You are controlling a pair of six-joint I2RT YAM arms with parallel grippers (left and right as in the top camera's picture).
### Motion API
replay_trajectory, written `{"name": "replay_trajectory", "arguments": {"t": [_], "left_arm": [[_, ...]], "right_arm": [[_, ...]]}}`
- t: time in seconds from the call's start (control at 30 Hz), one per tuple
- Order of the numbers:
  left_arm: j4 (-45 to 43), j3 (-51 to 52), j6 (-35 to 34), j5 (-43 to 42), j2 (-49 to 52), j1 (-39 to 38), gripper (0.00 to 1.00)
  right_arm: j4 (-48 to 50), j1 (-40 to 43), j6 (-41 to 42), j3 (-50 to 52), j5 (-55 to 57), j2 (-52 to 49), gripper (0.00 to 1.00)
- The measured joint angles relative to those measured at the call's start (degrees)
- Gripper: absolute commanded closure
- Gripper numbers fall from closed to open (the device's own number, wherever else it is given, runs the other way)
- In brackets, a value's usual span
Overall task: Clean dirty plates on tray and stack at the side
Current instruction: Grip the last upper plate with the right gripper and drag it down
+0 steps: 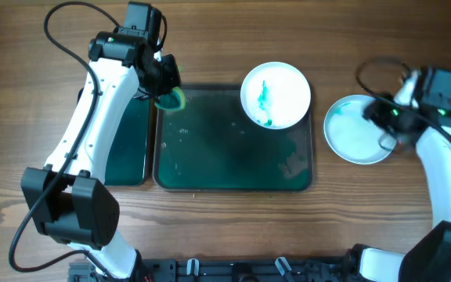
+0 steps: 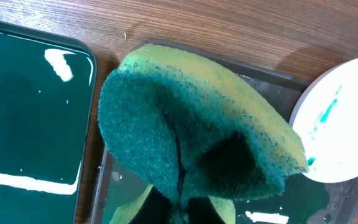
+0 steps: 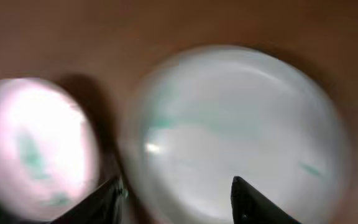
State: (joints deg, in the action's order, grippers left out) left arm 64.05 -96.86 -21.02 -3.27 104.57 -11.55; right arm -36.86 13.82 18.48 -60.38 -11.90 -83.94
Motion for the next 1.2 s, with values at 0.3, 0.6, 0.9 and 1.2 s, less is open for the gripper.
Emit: {"name": "replay_trajectory", "arguments": {"t": [0.3,0.6,0.9,1.2], "left_arm": [[0.0,0.0,0.0,0.0,0.0,0.0,0.96],[0.0,0.0,0.0,0.0,0.0,0.0,0.96],[0.02,0.0,0.0,-0.02,0.0,0.0,0.96],[-0.04,0.0,0.0,0.0,0.0,0.0,0.96]], "right_arm": [[9.73,-19.76,11.56,-2.25,-1.64,-14.49,0.7],[11.21,-21.92,18.8,-2.25,2.12,-21.9,0.88],[7.52,-21.92,17.0,-2.25,-2.08,-21.51,0.75],[-0.07,-21.88,14.58,-2.25,0.02,-13.81,0.74]]}}
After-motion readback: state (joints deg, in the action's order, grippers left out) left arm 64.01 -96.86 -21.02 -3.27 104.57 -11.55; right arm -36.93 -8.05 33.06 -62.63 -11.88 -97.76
